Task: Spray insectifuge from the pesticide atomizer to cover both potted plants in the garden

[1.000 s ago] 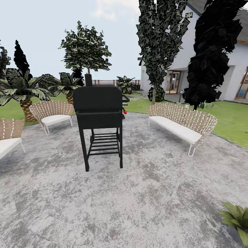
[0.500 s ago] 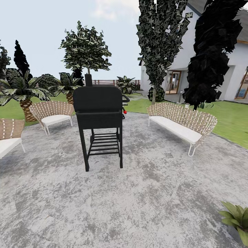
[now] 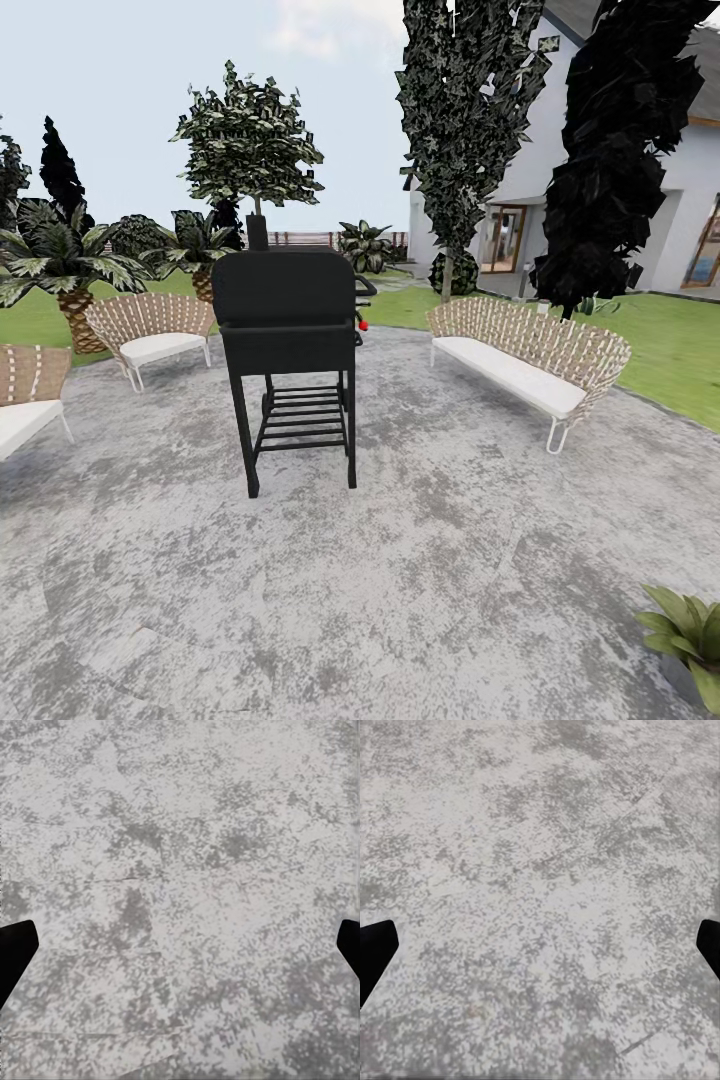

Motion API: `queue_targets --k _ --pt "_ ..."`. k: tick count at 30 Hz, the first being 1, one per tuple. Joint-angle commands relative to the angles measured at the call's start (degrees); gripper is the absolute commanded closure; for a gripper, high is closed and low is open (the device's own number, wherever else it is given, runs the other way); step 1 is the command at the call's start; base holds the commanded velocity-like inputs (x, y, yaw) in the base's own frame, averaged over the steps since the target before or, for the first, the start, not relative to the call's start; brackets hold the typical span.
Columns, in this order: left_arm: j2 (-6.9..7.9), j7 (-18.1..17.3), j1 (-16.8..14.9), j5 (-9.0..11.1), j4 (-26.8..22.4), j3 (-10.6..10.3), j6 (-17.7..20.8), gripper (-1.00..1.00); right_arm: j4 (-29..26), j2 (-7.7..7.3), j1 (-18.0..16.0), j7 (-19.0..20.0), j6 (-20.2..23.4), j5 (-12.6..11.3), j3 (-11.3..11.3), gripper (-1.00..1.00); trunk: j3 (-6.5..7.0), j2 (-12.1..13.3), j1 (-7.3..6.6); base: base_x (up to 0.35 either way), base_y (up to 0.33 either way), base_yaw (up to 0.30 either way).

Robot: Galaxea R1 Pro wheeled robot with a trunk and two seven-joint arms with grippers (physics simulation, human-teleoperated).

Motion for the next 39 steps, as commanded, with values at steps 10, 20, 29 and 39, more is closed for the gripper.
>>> queue_targets --k 10,20,29,39 --pt "0.55 0.1 0.0 -0.3 0.5 0.2 -0.3 -1.0 0.6 -0.05 0.0 0.0 -0.3 0.2 0.1 -1.0 -0.06 0.0 0.0 0.0 0.0 0.0" --pt "0.65 0.0 0.2 -0.3 0.5 0.2 -0.3 -1.0 0.6 -0.06 0.0 -0.2 -0.3 0.2 0.0 -1.0 -0.6 -1.2 0.66 0.0 0.0 0.0" --pt "0.67 0.0 0.1 -0.2 0.6 0.4 -0.3 -1.0 0.6 -0.06 0.0 -0.2 -0.3 0.2 0.1 -1.0 -2.21 -4.8 2.63 0.0 0.0 0.0" --pt "0.73 0.0 0.1 -0.2 0.7 0.6 -0.3 -1.0 0.6 -0.02 0.0 -0.3 -0.3 0.2 0.1 -1.0 -4.01 -8.9 4.83 0.0 0.0 0.0"
